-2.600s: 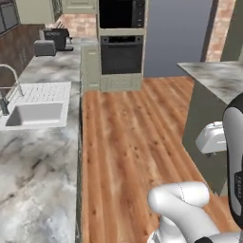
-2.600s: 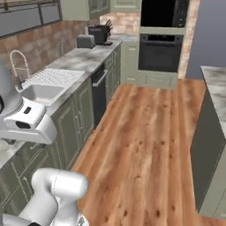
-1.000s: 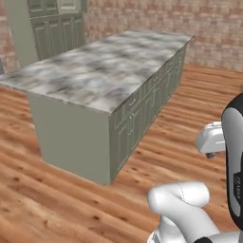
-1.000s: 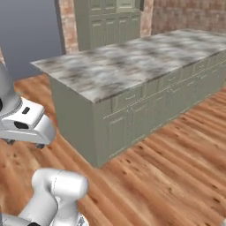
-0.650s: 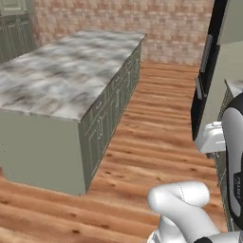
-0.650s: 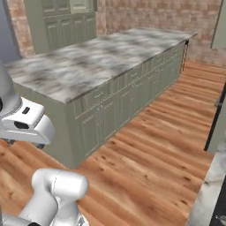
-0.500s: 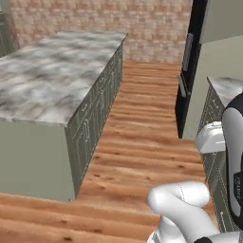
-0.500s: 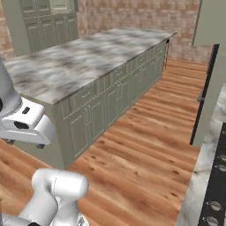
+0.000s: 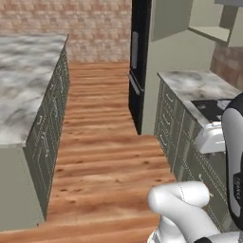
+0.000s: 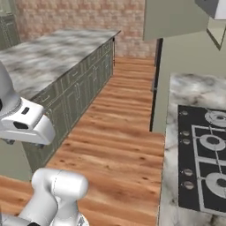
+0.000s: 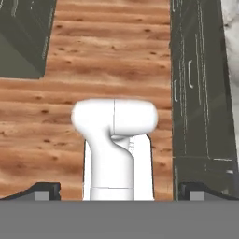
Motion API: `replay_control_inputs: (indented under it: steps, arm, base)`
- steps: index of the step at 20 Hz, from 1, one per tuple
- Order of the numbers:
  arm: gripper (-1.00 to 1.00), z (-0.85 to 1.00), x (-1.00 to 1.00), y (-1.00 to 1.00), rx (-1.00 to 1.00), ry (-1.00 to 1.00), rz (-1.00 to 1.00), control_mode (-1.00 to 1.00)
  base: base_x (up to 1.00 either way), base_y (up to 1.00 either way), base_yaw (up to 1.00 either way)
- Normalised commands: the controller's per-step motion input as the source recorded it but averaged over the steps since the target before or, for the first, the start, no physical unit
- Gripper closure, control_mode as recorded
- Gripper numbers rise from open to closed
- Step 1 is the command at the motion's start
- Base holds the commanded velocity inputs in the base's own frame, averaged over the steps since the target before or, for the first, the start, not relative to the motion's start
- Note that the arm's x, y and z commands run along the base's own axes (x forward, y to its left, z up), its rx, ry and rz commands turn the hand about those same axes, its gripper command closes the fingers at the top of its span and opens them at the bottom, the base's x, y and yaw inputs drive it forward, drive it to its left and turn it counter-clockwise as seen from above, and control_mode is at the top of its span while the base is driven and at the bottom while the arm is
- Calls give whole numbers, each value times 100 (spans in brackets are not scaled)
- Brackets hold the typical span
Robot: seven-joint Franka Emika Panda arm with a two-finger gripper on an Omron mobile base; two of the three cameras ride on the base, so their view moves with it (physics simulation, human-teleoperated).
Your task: Close all open cabinet doors.
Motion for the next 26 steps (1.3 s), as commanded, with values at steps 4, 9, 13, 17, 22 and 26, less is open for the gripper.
replay_control_inputs:
  steps: [4, 9, 13, 17, 22, 26]
  arm:
    - [-100, 0, 0, 0, 0, 0, 0, 100]
    - [-100, 0, 0, 0, 0, 0, 0, 100]
    - [-100, 0, 0, 0, 0, 0, 0, 100]
    - [-100, 0, 0, 0, 0, 0, 0, 100]
    - [-100, 0, 0, 0, 0, 0, 0, 100]
    - [-100, 0, 0, 0, 0, 0, 0, 100]
  base:
    - [47, 43, -39]
    - [66, 49, -19]
    - [78, 51, -3]
    - [82, 37, -1]
    - [91, 37, -5]
    - [89, 31, -4]
